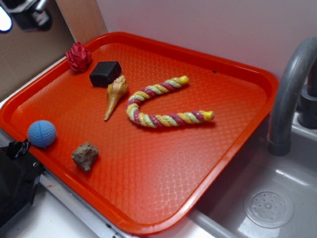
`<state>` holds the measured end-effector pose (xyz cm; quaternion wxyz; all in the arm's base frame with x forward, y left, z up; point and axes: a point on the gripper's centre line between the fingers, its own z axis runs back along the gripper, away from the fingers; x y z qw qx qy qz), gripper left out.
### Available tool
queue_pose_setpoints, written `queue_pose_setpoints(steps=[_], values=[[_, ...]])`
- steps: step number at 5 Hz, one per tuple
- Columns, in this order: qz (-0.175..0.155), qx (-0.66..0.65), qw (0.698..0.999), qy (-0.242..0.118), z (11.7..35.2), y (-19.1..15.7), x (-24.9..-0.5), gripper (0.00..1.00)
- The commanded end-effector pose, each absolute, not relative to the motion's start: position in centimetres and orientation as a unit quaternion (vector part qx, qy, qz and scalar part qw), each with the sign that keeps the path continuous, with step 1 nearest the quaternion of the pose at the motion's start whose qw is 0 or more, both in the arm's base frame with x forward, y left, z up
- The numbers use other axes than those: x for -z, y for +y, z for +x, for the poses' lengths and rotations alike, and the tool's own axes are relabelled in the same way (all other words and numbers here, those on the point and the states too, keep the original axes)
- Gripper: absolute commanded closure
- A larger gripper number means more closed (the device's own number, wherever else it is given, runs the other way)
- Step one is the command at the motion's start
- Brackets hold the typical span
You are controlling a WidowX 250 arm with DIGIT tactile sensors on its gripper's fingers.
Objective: Grab the red paper.
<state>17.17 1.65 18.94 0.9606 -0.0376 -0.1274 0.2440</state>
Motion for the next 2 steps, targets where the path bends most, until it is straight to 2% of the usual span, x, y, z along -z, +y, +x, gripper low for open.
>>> queue_pose_setpoints(steps=[1, 2], values=[[0.038, -0.375, 0.898, -0.226, 21.1, 7.7, -16.5, 0.00], [0.070, -0.377, 0.899, -0.214, 22.7, 10.8, -14.2, 0.00]])
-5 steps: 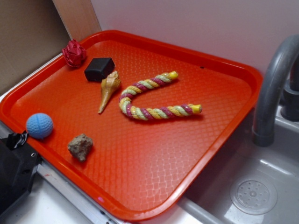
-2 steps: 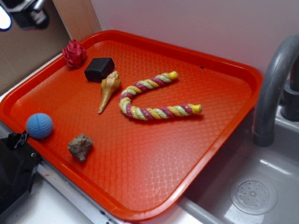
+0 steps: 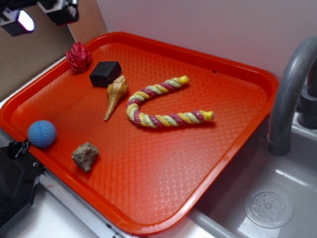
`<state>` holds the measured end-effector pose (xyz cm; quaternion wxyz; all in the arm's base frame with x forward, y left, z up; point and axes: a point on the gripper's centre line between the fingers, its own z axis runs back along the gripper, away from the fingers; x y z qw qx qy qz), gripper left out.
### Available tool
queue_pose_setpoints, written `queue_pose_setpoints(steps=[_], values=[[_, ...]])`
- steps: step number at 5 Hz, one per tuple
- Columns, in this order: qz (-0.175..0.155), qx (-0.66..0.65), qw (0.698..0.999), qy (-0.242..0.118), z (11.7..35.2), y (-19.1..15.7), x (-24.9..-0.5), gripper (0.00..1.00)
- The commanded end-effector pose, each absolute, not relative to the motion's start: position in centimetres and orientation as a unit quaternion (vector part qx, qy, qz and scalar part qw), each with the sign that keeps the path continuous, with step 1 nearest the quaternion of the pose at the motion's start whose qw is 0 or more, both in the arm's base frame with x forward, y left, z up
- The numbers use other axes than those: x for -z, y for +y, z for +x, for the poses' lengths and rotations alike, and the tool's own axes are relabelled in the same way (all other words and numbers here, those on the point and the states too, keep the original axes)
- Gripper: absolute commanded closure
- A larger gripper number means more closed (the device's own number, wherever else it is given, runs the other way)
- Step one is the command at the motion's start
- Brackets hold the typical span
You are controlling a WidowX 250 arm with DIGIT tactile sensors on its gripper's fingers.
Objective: Grab the red paper.
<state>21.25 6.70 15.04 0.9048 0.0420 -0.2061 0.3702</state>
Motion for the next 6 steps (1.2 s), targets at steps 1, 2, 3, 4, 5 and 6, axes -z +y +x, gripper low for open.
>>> queue_pose_setpoints(steps=[1, 2, 3, 4, 5, 6], values=[[0.093, -0.397, 0.889, -0.207, 24.2, 12.7, -12.6, 0.00], [0.114, -0.407, 0.887, -0.185, 25.8, 14.6, -10.3, 0.00], [0.156, -0.407, 0.884, -0.166, 27.1, 15.6, -8.5, 0.00], [0.183, -0.397, 0.888, -0.146, 28.5, 16.8, -6.9, 0.00], [0.193, -0.380, 0.897, -0.113, 28.1, 16.9, -5.3, 0.00], [0.193, -0.376, 0.901, -0.099, 27.2, 16.7, -4.7, 0.01]])
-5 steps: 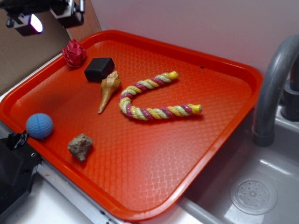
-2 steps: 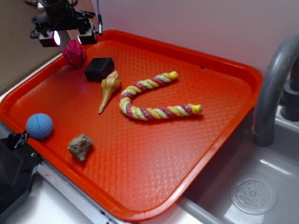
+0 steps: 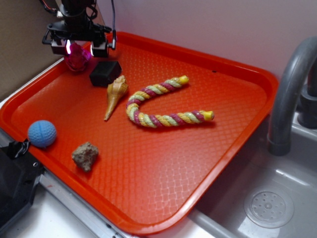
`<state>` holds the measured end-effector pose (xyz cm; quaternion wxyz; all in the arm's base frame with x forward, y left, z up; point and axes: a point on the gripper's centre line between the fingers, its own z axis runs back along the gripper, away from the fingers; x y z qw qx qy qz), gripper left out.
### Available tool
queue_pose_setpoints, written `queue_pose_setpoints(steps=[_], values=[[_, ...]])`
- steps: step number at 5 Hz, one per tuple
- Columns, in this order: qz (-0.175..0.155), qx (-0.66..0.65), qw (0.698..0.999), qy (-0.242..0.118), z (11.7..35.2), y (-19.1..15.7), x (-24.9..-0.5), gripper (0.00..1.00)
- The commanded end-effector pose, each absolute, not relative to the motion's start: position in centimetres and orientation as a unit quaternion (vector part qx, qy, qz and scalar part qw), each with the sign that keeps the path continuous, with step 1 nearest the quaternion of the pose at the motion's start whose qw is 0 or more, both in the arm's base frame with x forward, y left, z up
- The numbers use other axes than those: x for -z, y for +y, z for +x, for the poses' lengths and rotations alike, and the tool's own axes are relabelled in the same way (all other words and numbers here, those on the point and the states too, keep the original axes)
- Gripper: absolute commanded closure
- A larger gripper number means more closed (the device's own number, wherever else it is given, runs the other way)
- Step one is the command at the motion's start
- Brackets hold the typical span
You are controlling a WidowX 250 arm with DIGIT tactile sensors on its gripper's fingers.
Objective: Grab the red paper.
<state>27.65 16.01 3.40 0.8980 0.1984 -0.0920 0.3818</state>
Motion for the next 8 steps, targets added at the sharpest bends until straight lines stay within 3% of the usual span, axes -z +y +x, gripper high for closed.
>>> queue_pose_setpoints(steps=[1, 2, 3, 4, 5, 7, 8], values=[[0.192, -0.373, 0.903, -0.095, 26.9, 16.9, -4.9, 1.00], [0.197, -0.380, 0.899, -0.095, 27.1, 17.1, -6.0, 1.00], [0.181, -0.359, 0.910, -0.100, 27.8, 15.7, -9.4, 1.00], [0.123, -0.311, 0.935, -0.117, 27.6, 11.9, -14.1, 1.00], [0.059, -0.268, 0.953, -0.131, 25.9, 8.4, -18.4, 1.00], [-0.099, -0.156, 0.980, -0.073, 21.8, 3.4, -24.4, 1.00], [-0.128, -0.120, 0.982, -0.075, 20.5, 2.0, -26.0, 1.00]])
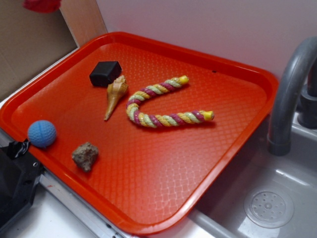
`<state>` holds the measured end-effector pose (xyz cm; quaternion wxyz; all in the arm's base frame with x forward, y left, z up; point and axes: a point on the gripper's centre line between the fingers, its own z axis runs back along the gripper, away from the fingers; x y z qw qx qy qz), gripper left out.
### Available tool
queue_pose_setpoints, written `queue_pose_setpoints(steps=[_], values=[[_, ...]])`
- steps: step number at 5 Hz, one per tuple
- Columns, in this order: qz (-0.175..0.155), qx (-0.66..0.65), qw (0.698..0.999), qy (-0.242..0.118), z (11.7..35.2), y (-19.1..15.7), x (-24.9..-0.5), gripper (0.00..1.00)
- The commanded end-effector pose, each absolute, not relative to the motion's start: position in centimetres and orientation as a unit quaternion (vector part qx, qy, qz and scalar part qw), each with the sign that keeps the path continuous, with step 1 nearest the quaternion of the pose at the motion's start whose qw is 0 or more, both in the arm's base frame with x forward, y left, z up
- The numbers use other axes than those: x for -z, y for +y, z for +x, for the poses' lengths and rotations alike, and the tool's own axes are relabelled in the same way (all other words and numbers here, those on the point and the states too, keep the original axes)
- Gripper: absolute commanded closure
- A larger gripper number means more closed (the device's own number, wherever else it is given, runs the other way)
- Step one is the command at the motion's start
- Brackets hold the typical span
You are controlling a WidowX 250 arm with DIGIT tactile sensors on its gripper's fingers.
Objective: Grab the red paper.
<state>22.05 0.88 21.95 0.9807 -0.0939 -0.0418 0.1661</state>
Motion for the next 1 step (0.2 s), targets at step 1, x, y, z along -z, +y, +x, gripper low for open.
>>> queue_pose_setpoints(steps=[1], values=[[-0.125, -0.068, 0.987, -0.074, 20.69, 1.73, -25.48, 1.00]])
